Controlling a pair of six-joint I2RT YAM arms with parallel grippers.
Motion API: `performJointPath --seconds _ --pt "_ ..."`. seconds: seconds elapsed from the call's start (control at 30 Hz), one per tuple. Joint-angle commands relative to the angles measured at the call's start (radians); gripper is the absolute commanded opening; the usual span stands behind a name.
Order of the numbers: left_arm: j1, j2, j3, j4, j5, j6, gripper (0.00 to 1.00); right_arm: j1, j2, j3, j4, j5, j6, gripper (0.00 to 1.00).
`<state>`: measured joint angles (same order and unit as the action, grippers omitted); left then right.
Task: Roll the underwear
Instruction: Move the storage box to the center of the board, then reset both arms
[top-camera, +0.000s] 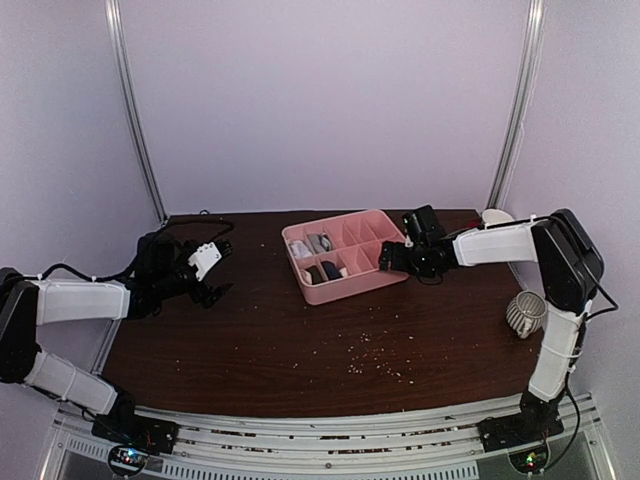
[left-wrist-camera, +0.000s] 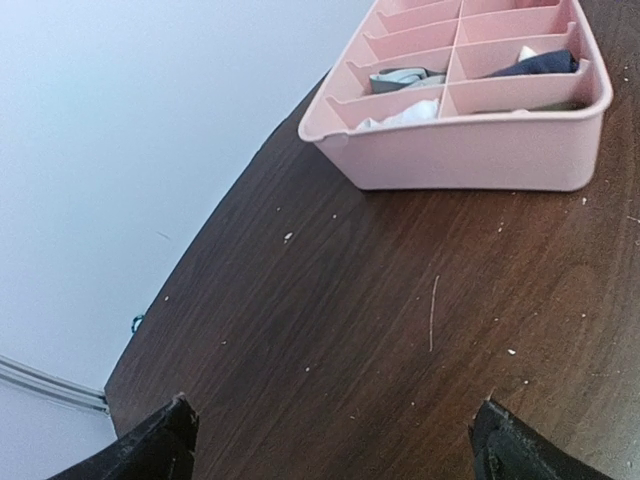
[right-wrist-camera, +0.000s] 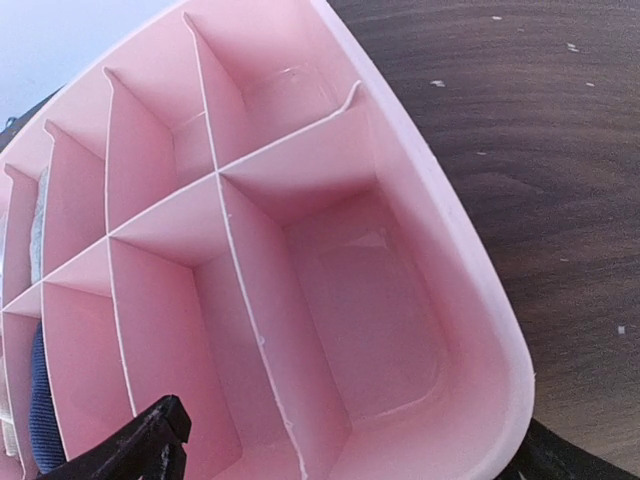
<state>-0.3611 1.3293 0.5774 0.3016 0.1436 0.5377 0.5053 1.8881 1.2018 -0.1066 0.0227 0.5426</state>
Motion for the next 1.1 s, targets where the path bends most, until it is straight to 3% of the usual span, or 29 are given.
performJointPath --seconds 0.0,0.2,0.47,0.63,0.8,1.07 --pt "0.02 0.011 0.003 0.051 0.0 -0.032 0.98 0.095 0.076 0.086 0.041 -0.027 0.004 1.0" --pt "0.024 0.017 0.007 0.047 -0.009 -0.035 0.98 0.197 0.121 0.156 0.043 -0.046 0.069 1.0" --pt "0.026 -0.061 0.024 -0.014 -0.039 -0.031 0.98 0.329 0.019 0.133 -0.032 0.053 0.132 1.0" --pt "0.037 -0.195 0.073 -0.156 -0.004 -0.046 0.98 0.345 -0.149 0.049 -0.113 0.202 0.046 1.0" --pt "0.085 -0.34 0.094 -0.324 0.012 -0.121 0.98 0.346 -0.388 -0.137 -0.149 0.46 -0.019 1.0" --pt "0.337 -0.438 0.02 -0.403 0.149 -0.202 0.98 0.359 -0.773 -0.465 -0.062 0.666 -0.037 1.0"
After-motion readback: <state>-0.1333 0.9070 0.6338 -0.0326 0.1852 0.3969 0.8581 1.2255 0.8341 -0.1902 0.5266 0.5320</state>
